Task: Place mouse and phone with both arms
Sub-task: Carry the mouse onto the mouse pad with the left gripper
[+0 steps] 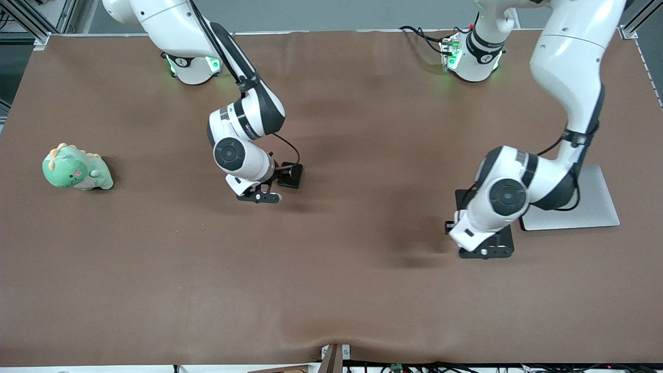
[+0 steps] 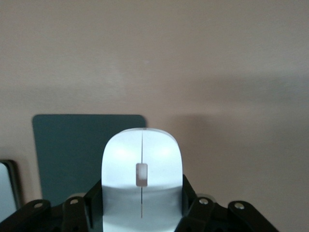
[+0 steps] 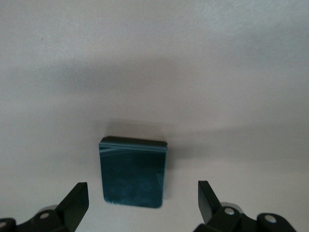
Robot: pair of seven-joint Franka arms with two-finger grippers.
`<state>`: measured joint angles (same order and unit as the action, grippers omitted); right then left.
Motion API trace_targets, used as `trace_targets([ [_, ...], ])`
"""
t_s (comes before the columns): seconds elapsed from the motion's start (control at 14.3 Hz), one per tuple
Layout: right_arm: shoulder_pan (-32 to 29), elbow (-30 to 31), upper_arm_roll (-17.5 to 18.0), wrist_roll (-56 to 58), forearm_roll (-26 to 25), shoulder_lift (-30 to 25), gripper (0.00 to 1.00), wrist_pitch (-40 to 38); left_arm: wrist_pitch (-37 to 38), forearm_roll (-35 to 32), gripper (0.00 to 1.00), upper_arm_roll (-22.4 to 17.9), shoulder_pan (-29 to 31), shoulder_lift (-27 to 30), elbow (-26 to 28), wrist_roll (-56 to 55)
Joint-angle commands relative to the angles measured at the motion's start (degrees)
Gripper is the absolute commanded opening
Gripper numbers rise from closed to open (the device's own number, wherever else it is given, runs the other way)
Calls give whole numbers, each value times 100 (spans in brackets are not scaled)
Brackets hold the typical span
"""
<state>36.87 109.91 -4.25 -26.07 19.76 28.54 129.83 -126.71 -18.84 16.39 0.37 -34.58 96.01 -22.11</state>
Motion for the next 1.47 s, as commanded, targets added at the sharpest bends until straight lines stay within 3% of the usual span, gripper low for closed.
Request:
trace_targets([
  [0.0, 189, -93, -58, -152, 142, 222, 100, 166, -808, -120, 0, 329, 707, 391, 838, 487],
  [0.35, 426, -75, -67, -275, 142, 354, 100, 323, -2207, -243, 0, 347, 1000, -48, 1174, 770],
  [0.56, 479, -58, -76, -267, 81, 442, 100, 350, -2218, -700, 0, 321, 1035, -171, 1148, 761],
  [0.91, 506, -40, -85, -276, 63, 530, 100, 386, -2218, -709, 0, 321, 1053, -347, 1148, 752],
  [1.05, 514, -40, -85, -319, 63, 582, 100, 508, -2218, -709, 9, 321, 1053, -365, 1148, 752],
  [1.12, 549, -40, -85, -363, 63, 600, 100, 543, -2218, -709, 26, 321, 1053, -400, 1148, 752],
  [1.19, 550, -49, -85, -372, 54, 600, 100, 535, -2218, -709, 65, 321, 1061, -427, 1148, 752],
  [1.26, 541, -49, -85, -364, 54, 600, 91, 518, -2226, -709, 100, 312, 1061, -436, 1148, 761],
  [1.33, 523, -58, -85, -355, 63, 592, 76, 509, -2218, -709, 100, 321, 1053, -427, 1130, 752],
  [1.4, 497, -58, -93, -329, 63, 592, 46, 474, -2209, -709, 100, 321, 1018, -392, 1104, 726],
])
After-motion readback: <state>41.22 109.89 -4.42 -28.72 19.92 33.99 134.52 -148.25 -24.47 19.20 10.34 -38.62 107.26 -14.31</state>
